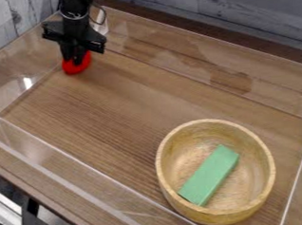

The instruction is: Move the red object to the left side of the table

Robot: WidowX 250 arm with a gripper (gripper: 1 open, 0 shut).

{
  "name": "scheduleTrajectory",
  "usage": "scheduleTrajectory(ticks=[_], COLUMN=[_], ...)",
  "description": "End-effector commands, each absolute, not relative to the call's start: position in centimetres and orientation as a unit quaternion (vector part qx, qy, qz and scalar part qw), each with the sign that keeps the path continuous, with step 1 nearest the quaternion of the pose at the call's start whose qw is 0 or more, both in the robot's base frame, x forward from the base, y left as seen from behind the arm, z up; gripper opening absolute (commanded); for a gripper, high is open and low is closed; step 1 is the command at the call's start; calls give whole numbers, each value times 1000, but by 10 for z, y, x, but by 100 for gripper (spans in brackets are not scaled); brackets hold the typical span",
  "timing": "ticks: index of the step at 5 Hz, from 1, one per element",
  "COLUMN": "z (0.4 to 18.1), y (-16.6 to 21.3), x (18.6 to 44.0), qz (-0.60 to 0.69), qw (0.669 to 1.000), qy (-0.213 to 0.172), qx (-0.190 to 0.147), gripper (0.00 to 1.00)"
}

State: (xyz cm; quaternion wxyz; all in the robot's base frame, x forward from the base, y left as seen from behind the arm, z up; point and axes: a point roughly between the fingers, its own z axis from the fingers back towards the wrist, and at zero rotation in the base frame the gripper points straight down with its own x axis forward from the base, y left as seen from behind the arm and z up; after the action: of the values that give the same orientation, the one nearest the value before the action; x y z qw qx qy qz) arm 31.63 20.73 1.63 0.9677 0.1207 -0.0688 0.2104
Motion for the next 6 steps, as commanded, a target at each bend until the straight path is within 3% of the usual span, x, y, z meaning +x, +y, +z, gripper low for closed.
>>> scheduleTrajectory(ticks=[1,6], z=[1,10], y=[205,214], x=[295,283], qz=[240,280], qw=[964,953], qy=[-34,-26], qx=[111,116], gripper=[0,0])
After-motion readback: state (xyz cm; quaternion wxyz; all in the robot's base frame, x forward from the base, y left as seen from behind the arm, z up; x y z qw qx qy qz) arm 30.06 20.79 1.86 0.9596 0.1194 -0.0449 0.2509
